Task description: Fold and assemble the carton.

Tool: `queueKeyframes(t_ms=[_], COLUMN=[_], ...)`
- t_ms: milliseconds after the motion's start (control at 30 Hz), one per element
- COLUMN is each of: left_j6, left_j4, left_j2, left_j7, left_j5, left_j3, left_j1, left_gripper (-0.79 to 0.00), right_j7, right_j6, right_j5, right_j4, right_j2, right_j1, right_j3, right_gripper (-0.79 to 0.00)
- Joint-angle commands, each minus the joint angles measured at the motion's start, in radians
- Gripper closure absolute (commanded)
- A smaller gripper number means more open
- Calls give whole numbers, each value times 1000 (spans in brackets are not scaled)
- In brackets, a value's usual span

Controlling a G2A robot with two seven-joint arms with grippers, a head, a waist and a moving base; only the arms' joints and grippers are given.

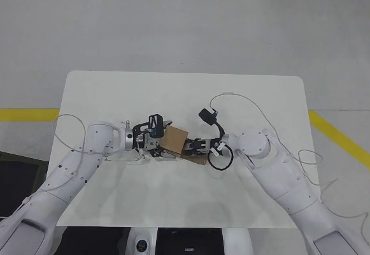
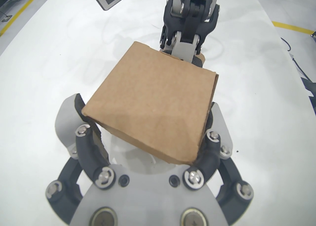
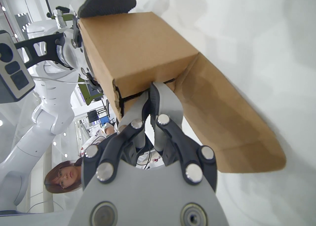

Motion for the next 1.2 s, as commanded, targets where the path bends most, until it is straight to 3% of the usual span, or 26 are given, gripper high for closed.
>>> queueKeyframes(t_ms=[0, 267, 300, 400, 633, 1167], left_j6=[0, -2, -2, -1, -1, -9], left_j4=[2, 3, 3, 2, 2, 1], left_j2=[-1, -3, -4, -5, -7, -12], left_j7=[-1, -4, -5, -4, -7, -9], left_j5=[-2, -2, -2, 0, 4, 8], left_j3=[-2, -8, -8, -9, -13, -21], left_j1=[1, 3, 3, 4, 5, 7], left_gripper=[-785, -785, -785, -785, -785, -785], right_j7=[10, 48, 50, 58, 36, 17], right_j6=[27, 150, 152, 148, 140, 82], right_j5=[-22, -135, -137, -139, -136, -70], right_j4=[-57, -280, -286, -288, -246, -127], right_j2=[15, 74, 78, 85, 89, 75], right_j1=[-36, -205, -221, -248, -254, -183], right_j3=[38, 199, 213, 232, 231, 161], right_gripper=[0, 0, -49, -68, -188, -252])
